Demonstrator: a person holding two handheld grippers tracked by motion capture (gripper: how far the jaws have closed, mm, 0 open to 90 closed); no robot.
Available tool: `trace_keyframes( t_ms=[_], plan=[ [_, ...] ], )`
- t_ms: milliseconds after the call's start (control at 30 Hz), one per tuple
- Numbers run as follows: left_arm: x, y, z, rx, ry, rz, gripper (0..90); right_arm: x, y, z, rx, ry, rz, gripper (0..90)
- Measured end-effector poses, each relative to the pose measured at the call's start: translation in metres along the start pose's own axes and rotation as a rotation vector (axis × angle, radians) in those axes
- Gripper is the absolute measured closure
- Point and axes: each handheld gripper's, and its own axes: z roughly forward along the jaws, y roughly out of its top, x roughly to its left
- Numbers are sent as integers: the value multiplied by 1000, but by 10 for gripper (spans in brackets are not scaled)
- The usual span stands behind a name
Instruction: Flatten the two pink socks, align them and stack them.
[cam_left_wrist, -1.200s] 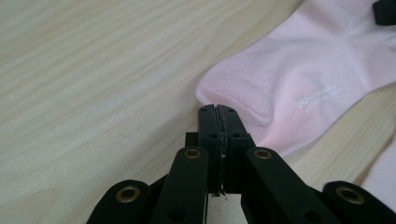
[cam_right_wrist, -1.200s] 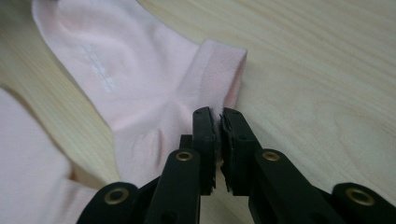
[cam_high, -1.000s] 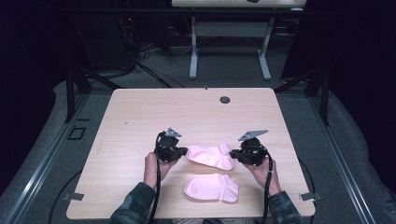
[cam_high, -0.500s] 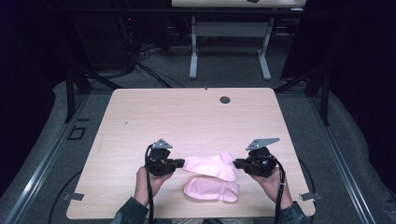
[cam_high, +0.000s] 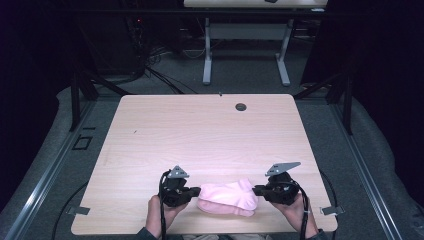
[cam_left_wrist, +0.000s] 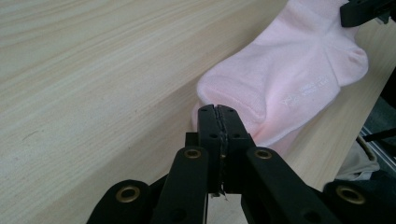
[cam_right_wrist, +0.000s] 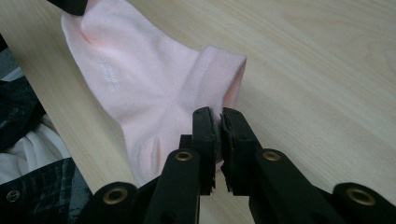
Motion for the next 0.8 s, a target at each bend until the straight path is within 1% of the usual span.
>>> trace_keyframes(
  t_ms=[33, 67, 167, 200, 300, 367, 400, 433, 533, 600, 667, 700, 733, 767, 800],
  plan=[
    [0, -2, 1, 2, -2, 6, 897, 0, -1, 1, 3, 1, 0, 842],
    [-1, -5, 0, 7, -1, 2, 897, 0, -2, 2, 6, 2, -1, 842],
    [-2, -8, -3, 3, 0, 0, 897, 1, -3, 5, 0, 11, 7, 842],
    [-2, -9, -4, -2, 1, 5, 897, 1, -4, 6, 4, 11, 1, 842],
    [-3, -12, -4, 1, -2, 5, 897, 3, -5, 10, 19, 15, 4, 841],
    [-4, -14, -2, 15, 10, 25, 897, 2, -7, 12, 23, 13, 0, 841],
    [-5, -15, 0, 17, 9, 26, 897, 2, -7, 13, 27, 5, -3, 840],
    [-6, -16, 2, 21, 8, 28, 896, 2, -8, 14, 19, 4, 0, 840],
    [-7, -18, 7, 43, 21, 48, 895, 0, -10, 17, 41, -3, 1, 839],
    [-8, -18, 8, 52, 43, 68, 892, 0, -12, 21, 48, 4, 4, 837],
    [-8, -18, 9, 57, 54, 79, 885, 0, -14, 23, 48, -2, 2, 833],
    [-8, -18, 9, 67, 63, 84, 864, 1, -16, 24, 37, 2, 7, 827],
    [-8, -18, 9, 60, 65, 78, 817, 0, -16, 25, 42, -6, 1, 812],
    [-8, -18, 7, 54, 69, 74, 751, 0, -16, 26, 47, -10, -2, 783],
    [-7, -18, 5, 46, 84, 70, 671, 0, -17, 26, 43, -12, 3, 753]
  ],
)
